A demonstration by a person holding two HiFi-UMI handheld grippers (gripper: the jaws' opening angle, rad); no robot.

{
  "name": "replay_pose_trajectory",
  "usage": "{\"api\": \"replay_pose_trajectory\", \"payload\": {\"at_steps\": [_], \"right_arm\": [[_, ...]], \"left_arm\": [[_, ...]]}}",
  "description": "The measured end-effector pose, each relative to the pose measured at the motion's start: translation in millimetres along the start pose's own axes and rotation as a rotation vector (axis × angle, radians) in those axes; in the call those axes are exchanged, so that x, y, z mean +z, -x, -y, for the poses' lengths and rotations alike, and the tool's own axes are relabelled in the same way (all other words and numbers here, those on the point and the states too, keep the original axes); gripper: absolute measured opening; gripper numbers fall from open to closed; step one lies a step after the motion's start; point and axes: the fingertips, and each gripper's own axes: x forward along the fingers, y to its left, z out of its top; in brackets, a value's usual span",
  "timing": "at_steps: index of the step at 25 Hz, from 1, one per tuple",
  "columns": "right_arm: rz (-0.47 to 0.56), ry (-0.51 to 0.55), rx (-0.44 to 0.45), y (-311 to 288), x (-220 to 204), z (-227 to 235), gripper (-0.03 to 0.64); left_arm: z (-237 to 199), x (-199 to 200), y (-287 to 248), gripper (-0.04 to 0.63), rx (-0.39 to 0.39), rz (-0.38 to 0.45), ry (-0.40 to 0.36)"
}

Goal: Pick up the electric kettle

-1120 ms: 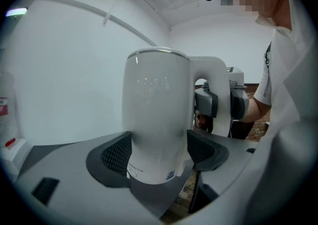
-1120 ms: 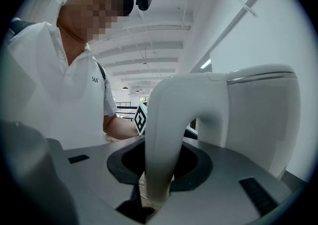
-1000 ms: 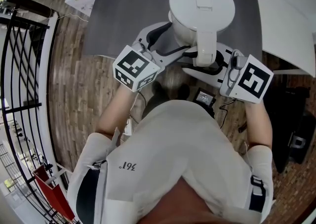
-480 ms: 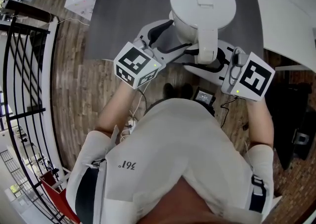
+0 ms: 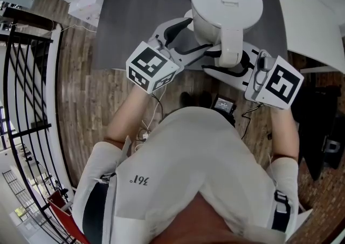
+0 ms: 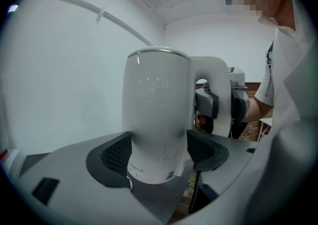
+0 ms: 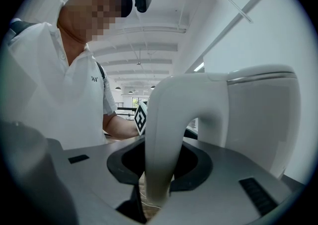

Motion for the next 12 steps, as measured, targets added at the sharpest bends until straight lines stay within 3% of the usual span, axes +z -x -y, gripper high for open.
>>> {"api": "replay_pose_trajectory", "payload": {"at_steps": [12], "right_arm": [[-0.005, 0.005, -0.005, 0.0, -0.4, -0.1, 0.106]], "left_arm": [[0.4, -0.1, -1.0, 0.353, -0.014, -0.005, 0.001]]}}
